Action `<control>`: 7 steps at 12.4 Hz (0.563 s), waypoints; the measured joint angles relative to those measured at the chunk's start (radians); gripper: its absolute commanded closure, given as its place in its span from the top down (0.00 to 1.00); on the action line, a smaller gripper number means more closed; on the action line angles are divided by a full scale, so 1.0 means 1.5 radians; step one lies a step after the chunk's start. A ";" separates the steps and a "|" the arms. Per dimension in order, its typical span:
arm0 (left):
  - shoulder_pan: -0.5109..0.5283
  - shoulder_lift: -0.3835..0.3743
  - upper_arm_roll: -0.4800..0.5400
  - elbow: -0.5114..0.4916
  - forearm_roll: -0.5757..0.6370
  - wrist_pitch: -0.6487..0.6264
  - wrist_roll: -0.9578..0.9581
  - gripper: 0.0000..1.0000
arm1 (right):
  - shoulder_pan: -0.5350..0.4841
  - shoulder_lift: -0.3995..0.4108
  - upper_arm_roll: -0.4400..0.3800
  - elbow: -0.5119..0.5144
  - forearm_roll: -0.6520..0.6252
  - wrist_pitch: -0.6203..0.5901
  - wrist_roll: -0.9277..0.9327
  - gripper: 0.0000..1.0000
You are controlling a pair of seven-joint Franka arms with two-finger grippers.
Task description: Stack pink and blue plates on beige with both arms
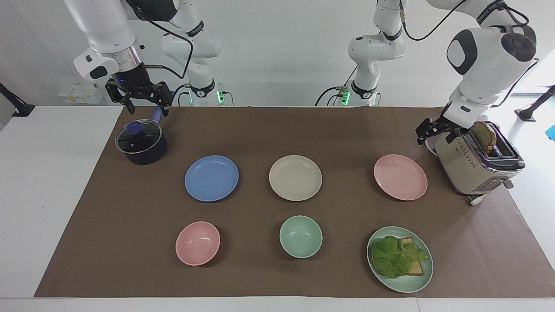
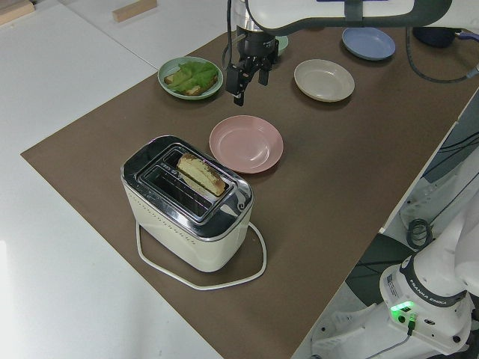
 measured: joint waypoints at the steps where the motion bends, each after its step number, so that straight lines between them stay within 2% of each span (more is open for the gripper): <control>1: 0.006 0.003 0.000 -0.017 0.000 0.011 0.000 1.00 | 0.000 0.000 0.000 0.000 0.000 0.000 0.000 1.00; 3: 0.024 0.021 0.001 -0.050 0.000 0.033 0.000 1.00 | 0.000 0.000 0.000 0.000 0.000 0.000 0.000 1.00; 7: 0.072 0.072 0.002 -0.116 0.000 0.143 -0.007 1.00 | 0.000 0.000 0.000 0.000 0.000 0.000 0.000 1.00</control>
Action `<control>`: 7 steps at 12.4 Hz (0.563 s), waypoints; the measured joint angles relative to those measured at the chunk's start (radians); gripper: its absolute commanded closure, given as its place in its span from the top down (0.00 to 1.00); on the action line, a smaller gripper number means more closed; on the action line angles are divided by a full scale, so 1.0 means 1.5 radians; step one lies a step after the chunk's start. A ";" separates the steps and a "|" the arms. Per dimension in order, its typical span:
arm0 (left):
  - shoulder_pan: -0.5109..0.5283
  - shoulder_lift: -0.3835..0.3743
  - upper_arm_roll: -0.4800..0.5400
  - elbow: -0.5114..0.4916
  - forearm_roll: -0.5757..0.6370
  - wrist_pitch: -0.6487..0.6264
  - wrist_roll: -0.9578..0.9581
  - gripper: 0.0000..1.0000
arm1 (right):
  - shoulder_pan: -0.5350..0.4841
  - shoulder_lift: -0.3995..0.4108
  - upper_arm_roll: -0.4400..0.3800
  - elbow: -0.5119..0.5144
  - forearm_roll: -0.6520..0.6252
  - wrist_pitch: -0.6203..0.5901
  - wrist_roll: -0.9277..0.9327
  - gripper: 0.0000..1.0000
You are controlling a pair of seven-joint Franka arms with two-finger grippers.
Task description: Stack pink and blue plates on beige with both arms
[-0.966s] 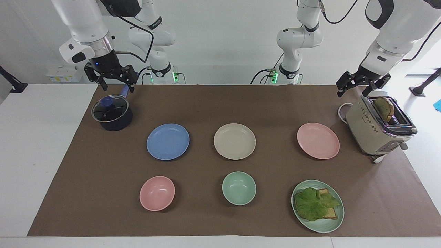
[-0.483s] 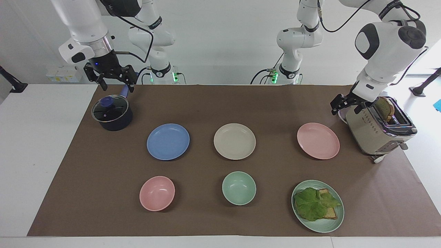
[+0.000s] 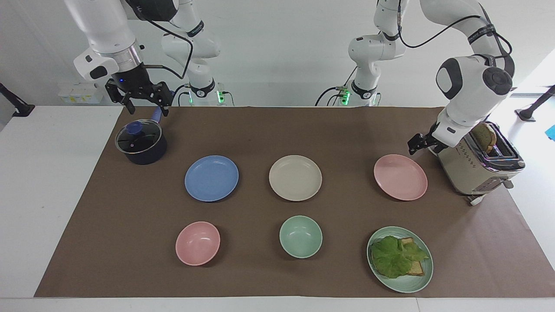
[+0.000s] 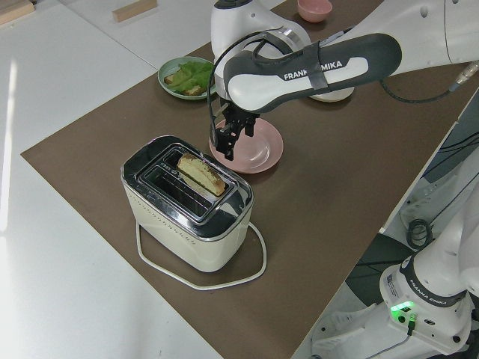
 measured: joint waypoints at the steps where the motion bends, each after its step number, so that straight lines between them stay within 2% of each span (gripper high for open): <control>1: 0.009 0.010 0.000 -0.007 0.000 0.015 -0.016 1.00 | 0.000 0.000 0.000 0.000 0.000 0.000 0.000 1.00; 4: 0.018 0.020 0.000 -0.011 -0.006 0.025 -0.103 1.00 | 0.000 0.000 0.000 0.000 0.000 0.000 0.000 1.00; 5: 0.018 0.020 0.000 -0.015 -0.015 0.027 -0.134 0.85 | 0.000 0.000 0.000 0.000 0.000 0.000 0.000 1.00; 6: 0.018 0.022 -0.001 -0.021 -0.022 0.036 -0.157 0.43 | 0.000 0.000 0.000 0.000 0.000 0.000 0.000 1.00; 7: 0.018 0.025 -0.002 -0.024 -0.028 0.040 -0.168 0.32 | 0.000 0.000 0.000 0.000 0.000 0.000 0.000 1.00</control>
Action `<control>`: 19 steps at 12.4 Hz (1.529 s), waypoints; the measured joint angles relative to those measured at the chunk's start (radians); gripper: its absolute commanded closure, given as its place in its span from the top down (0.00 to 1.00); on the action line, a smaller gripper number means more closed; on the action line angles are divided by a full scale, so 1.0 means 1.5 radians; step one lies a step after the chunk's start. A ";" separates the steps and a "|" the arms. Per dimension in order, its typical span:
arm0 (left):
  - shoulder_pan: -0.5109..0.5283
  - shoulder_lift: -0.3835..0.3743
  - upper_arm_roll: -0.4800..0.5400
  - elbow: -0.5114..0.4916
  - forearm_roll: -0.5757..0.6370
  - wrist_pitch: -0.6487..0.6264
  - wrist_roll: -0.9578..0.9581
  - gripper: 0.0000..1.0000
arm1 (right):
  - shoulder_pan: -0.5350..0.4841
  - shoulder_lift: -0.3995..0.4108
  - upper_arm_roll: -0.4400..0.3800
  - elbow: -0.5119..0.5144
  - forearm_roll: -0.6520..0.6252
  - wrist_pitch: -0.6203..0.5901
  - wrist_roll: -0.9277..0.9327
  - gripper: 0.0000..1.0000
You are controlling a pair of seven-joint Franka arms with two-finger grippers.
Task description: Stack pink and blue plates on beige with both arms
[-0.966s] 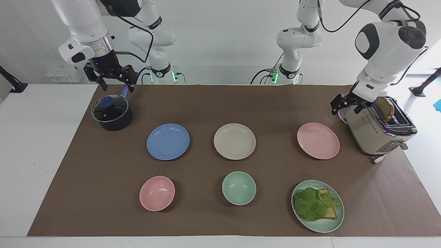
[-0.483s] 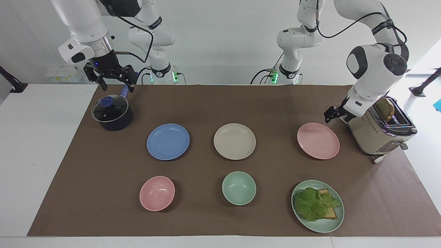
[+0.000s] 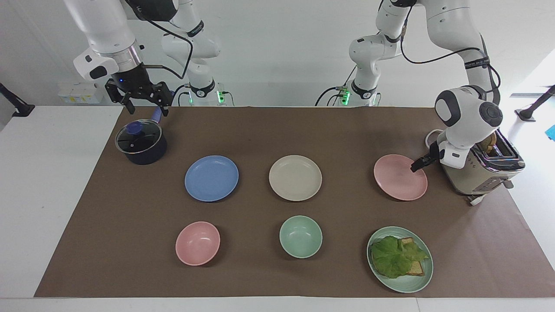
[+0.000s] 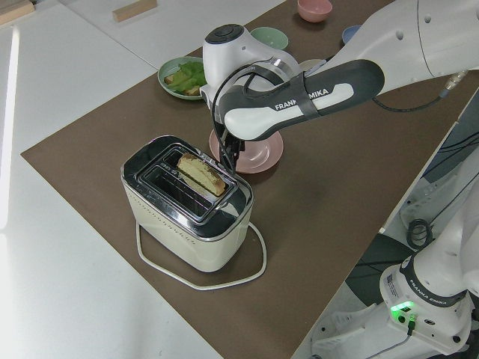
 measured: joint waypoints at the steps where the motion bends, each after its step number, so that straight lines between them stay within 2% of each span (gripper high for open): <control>1: 0.000 0.002 0.000 -0.001 -0.003 0.001 -0.004 0.26 | 0.000 0.000 0.000 0.000 0.000 0.000 0.000 1.00; 3: 0.000 0.003 0.000 -0.001 -0.006 0.002 -0.007 0.22 | 0.000 0.000 0.000 0.000 0.000 0.000 0.000 1.00; 5: 0.000 0.003 0.001 -0.003 -0.007 0.002 -0.007 0.00 | 0.000 0.000 0.000 0.000 0.000 0.000 0.000 1.00; 10: 0.000 0.001 -0.002 -0.004 -0.008 -0.003 -0.004 0.00 | 0.000 0.000 0.000 0.000 0.000 0.000 0.000 1.00; 12: 0.000 0.001 -0.005 0.009 -0.008 -0.035 0.004 0.00 | 0.000 0.000 0.000 0.000 0.000 0.000 0.000 1.00; 16: -0.020 -0.008 -0.015 0.118 -0.059 -0.187 -0.005 0.00 | 0.000 0.000 0.000 0.000 0.000 0.000 0.000 1.00; 19: -0.086 -0.016 -0.019 0.156 -0.074 -0.217 -0.077 0.00 | 0.000 0.000 0.000 0.000 0.000 0.000 0.000 1.00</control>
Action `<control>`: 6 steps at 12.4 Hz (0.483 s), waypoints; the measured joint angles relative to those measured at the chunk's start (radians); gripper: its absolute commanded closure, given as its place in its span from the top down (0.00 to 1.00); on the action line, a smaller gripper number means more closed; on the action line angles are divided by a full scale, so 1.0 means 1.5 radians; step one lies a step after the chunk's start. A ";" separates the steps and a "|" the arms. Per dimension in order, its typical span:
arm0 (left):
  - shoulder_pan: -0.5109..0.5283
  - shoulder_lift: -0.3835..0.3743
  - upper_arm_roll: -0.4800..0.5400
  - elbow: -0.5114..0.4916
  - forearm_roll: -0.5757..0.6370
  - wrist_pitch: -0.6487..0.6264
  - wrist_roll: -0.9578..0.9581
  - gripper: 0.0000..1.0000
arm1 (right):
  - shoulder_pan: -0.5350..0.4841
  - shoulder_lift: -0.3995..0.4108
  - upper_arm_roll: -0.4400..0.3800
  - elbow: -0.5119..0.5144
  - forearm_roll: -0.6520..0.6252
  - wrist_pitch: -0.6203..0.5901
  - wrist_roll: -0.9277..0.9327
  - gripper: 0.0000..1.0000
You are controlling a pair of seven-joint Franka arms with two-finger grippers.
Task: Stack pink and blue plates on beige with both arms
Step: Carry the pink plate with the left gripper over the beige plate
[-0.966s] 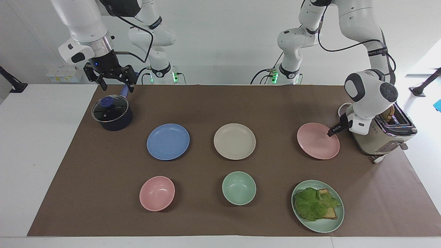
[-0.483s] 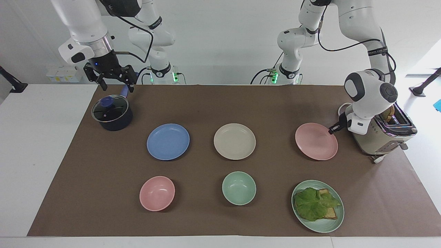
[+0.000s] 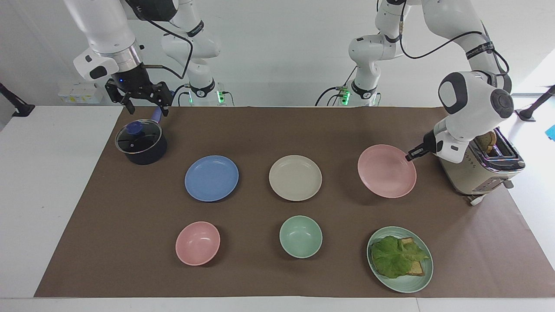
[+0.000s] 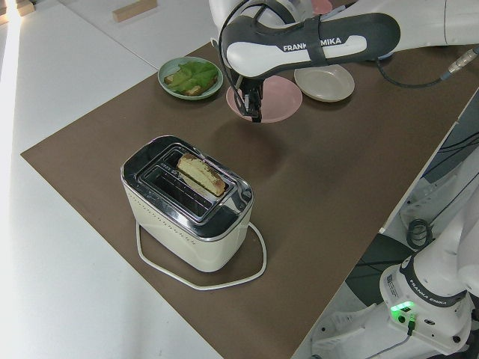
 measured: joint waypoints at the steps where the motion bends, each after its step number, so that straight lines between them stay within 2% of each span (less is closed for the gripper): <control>1: -0.032 0.000 -0.001 0.000 -0.007 0.001 -0.030 0.00 | 0.000 0.000 0.000 0.000 0.000 0.000 0.000 1.00; 3: -0.109 0.000 -0.003 0.000 -0.031 0.011 -0.105 0.00 | -0.001 0.000 0.000 0.000 0.000 0.000 0.000 1.00; 6: -0.218 0.000 -0.005 0.000 -0.046 0.072 -0.209 0.00 | -0.002 0.000 0.000 0.000 0.000 0.000 0.000 1.00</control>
